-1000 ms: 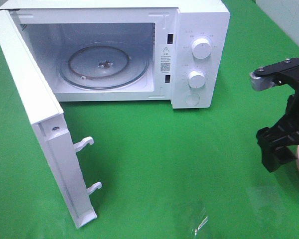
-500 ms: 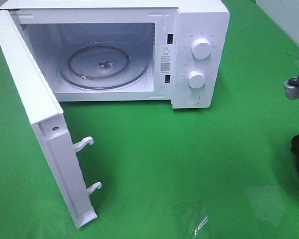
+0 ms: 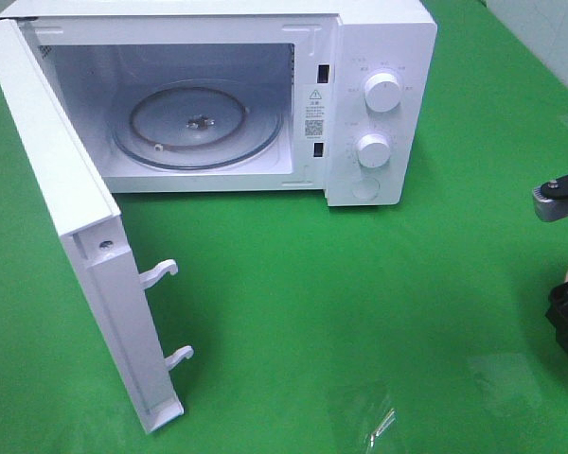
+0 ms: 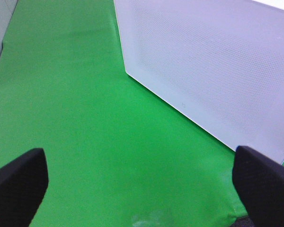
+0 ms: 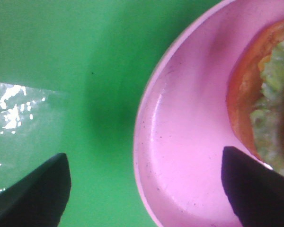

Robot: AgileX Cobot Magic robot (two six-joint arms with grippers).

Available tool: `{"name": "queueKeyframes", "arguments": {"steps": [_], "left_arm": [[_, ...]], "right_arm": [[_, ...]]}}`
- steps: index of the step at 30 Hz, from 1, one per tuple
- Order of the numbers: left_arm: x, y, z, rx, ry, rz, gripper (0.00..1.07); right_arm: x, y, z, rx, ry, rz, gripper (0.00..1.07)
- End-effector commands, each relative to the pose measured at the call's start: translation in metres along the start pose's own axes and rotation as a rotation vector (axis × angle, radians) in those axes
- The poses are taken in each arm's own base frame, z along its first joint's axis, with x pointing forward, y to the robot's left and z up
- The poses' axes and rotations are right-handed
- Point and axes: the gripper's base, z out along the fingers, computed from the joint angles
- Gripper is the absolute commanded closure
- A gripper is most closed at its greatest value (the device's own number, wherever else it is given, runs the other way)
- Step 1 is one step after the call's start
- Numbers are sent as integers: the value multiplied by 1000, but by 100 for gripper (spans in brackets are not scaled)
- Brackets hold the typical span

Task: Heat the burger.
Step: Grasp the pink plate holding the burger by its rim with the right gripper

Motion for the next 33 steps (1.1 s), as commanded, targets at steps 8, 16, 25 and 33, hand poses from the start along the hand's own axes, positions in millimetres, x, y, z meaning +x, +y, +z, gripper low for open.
{"name": "queueKeyframes", "arguments": {"steps": [8, 16, 25, 33], "left_arm": [[1, -1, -2, 2, -34, -4, 9], [1, -1, -2, 2, -34, -4, 9], [1, -1, -2, 2, -34, -4, 9], [1, -1, -2, 2, -34, -4, 9]], "right_arm": [[-3, -2, 38, -29, 47, -4, 26], [-5, 1, 50, -44, 61, -7, 28], [-5, 3, 59, -54, 74, -14, 30], [-4, 3, 59, -53, 86, 16, 62]]}}
